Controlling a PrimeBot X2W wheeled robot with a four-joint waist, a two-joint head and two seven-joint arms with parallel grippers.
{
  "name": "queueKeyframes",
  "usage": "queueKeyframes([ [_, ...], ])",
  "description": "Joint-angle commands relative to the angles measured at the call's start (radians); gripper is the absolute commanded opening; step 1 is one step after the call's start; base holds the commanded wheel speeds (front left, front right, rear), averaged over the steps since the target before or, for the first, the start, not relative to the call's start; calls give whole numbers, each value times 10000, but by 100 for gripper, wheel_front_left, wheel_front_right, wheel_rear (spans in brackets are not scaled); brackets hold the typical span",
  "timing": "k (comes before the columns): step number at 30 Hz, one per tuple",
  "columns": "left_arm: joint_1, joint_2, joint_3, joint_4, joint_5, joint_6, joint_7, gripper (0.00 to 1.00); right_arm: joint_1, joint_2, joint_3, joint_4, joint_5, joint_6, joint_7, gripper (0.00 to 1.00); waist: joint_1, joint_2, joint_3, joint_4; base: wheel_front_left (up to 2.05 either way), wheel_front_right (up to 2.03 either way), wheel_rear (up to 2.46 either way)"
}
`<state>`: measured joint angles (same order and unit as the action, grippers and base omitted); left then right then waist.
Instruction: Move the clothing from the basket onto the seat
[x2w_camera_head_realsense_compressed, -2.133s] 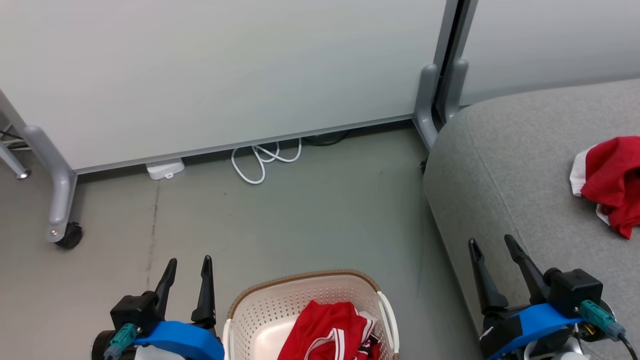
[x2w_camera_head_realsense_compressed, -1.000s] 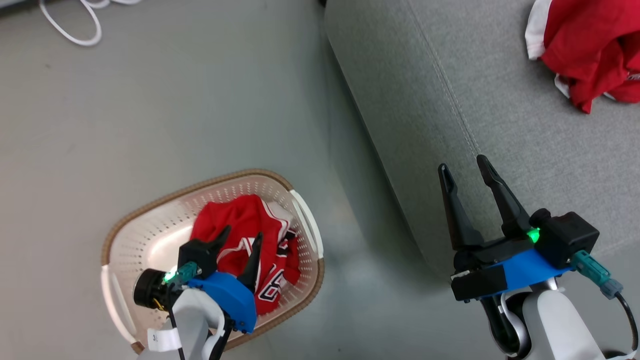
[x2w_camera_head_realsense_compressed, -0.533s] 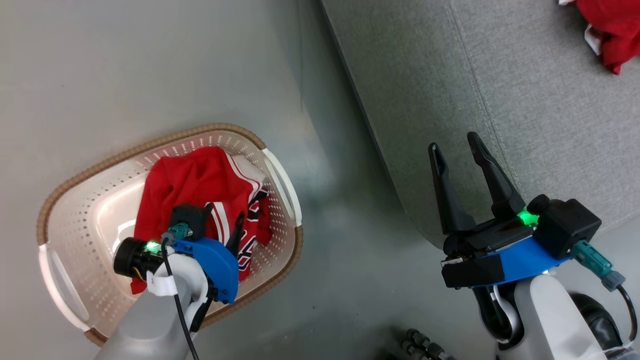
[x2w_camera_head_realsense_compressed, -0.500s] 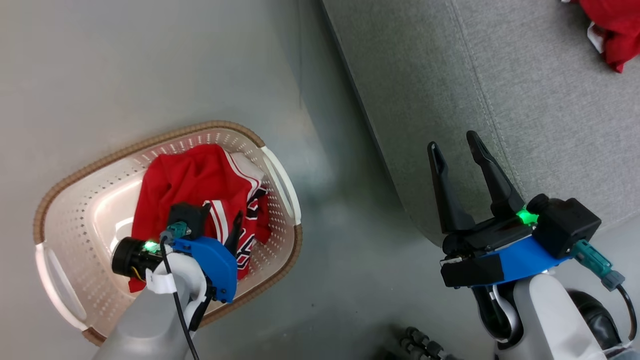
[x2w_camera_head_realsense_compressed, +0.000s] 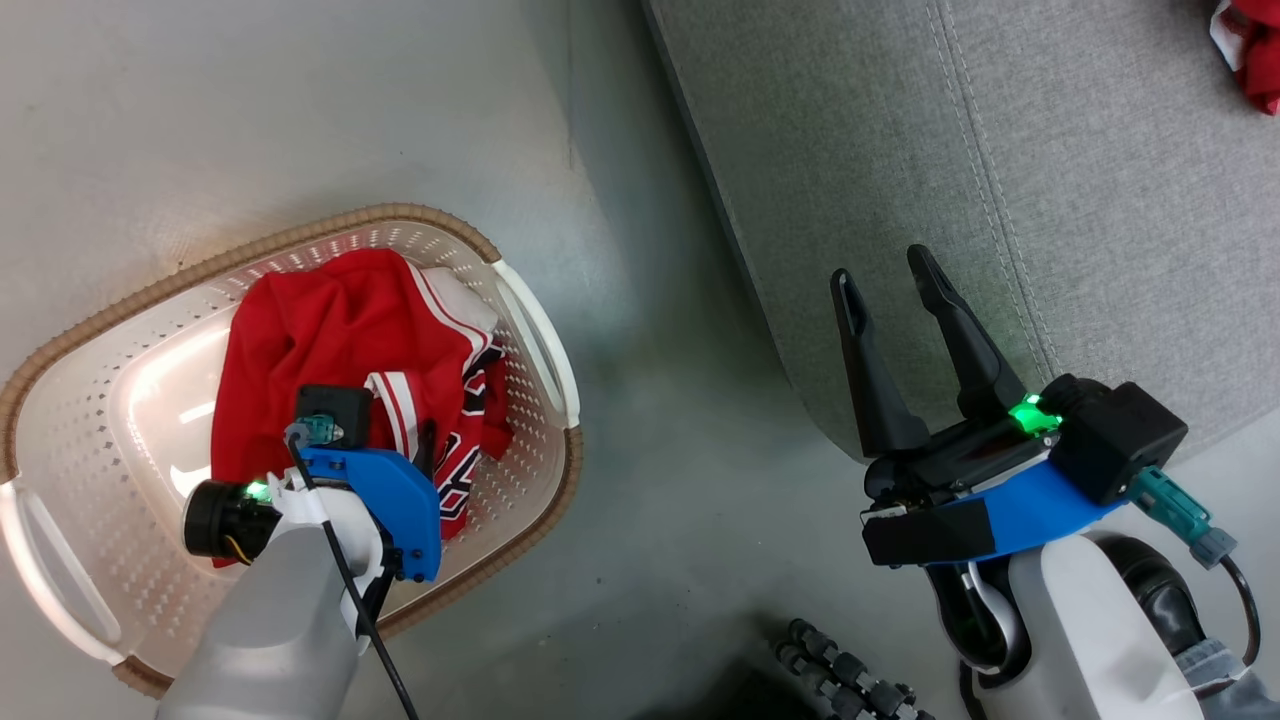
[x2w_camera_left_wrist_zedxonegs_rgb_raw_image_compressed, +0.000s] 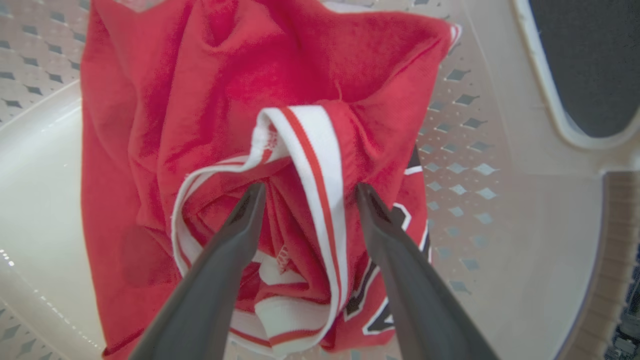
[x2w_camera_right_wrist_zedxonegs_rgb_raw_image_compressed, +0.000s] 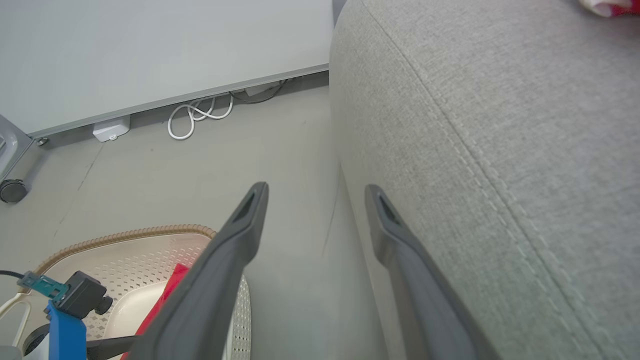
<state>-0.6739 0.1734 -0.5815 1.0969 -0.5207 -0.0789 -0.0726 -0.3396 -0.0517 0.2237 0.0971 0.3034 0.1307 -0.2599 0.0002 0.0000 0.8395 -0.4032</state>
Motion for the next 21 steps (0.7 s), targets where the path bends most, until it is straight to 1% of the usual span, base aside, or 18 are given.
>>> queueKeyframes([
  [1, -161, -4, 58, -10, -59, -13, 38, 100, -124, 22, 21, 13, 90, 1, -64, 100, -2, 0, 69, -34, 0, 0, 0],
  [12, -175, -163, -33, -255, -361, -191, 504, 100, -104, 22, 93, -157, 149, 1, -69, 100, -2, 0, 321, -62, 0, 0, 0],
  [14, -240, -26, -43, -196, -416, -264, 412, 100, -142, 24, 134, -174, 146, 1, -68, 100, -2, 0, 370, -78, 0, 0, 0],
  [20, -355, -66, -214, 92, -507, -434, 250, 100, -216, 23, 141, -185, 71, 1, -68, 100, -2, 0, 400, -57, 0, 0, 0],
  [21, -373, -93, -247, 151, -514, -441, 252, 77, -217, 23, 138, -183, 74, 1, -70, 100, -2, 0, 400, -54, 0, 0, 0],
])
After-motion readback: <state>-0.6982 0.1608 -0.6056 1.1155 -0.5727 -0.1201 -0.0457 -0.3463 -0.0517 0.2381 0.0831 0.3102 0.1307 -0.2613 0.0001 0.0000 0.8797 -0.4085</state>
